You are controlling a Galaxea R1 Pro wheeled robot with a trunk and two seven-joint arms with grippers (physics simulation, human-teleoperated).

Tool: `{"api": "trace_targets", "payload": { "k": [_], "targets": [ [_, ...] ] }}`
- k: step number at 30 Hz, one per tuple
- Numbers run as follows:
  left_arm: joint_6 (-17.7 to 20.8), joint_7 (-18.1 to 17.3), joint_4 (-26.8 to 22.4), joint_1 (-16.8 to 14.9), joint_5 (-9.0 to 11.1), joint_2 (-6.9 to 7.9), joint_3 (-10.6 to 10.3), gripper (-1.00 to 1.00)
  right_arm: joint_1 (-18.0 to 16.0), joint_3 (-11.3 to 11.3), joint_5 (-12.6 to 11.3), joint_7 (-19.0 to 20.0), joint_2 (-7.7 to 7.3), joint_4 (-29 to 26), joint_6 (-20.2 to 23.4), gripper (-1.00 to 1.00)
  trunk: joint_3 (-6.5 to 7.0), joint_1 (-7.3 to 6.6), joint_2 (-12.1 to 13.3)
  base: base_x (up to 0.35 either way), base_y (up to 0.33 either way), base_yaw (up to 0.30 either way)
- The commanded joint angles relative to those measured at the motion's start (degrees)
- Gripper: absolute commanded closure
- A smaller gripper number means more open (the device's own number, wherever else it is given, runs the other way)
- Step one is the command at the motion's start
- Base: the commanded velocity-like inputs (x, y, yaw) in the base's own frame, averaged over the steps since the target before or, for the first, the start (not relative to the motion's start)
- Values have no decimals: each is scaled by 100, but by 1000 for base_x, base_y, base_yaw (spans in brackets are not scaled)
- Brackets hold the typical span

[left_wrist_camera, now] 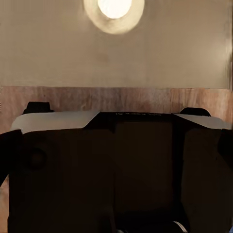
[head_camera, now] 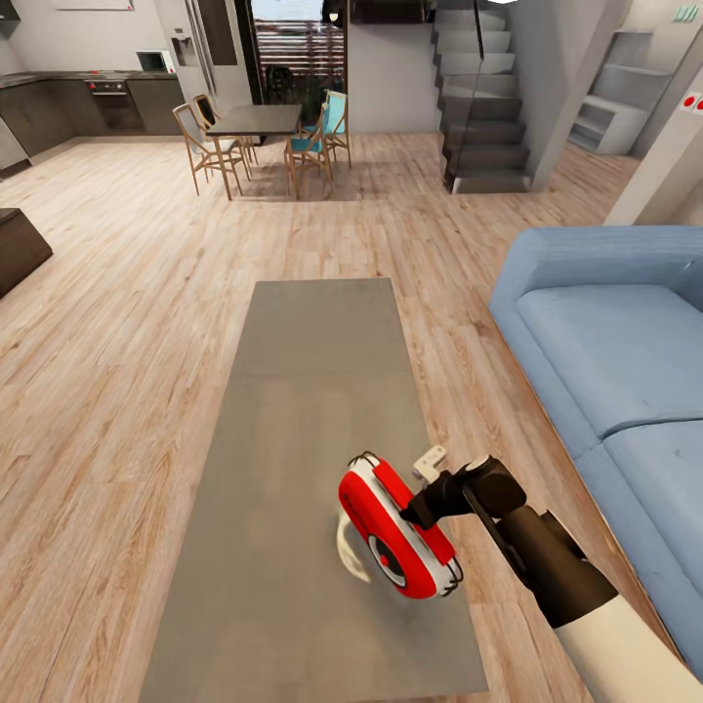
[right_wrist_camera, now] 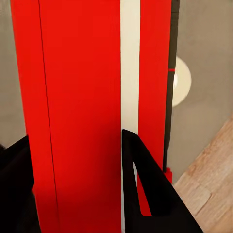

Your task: Turn on the radio receiver that's on the table in the living room.

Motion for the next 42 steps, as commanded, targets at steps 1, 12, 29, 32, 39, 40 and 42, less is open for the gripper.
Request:
{"api": "trace_targets", "payload": {
  "k": [1,12,29,32,39,40,42],
  "targets": [
    [7,-6,-145,0,2,1,-2,-100,0,0,-25,14,0,0,5,100,0,0,0,0,0,0],
    [1545,-1450,-2435,-1,27,-9,-1,-100,1,7,-26,31,0,5,5,100,0,0,0,0,0,0],
    [2599,-2846,-3814,-1,708,42,-39,-100,2,17,17,30,0,13,5,100,0,0,0,0,0,0],
    [2737,-3049,-3923,-1,709,34,-38,-100,1,17,12,30,0,13,5,100,0,0,0,0,0,0],
    [2793,-3110,-4064,-1,710,-4,-37,100,1,10,2,37,0,15,5,100,0,0,0,0,0,0],
    [2794,-3111,-4072,-1,712,-5,-37,100,0,9,-6,38,0,18,5,100,0,0,0,0,0,0],
    [2797,-3112,-4089,-1,718,-6,-37,100,-1,9,-25,38,0,21,5,100,0,0,0,0,0,0]
  ]
}}
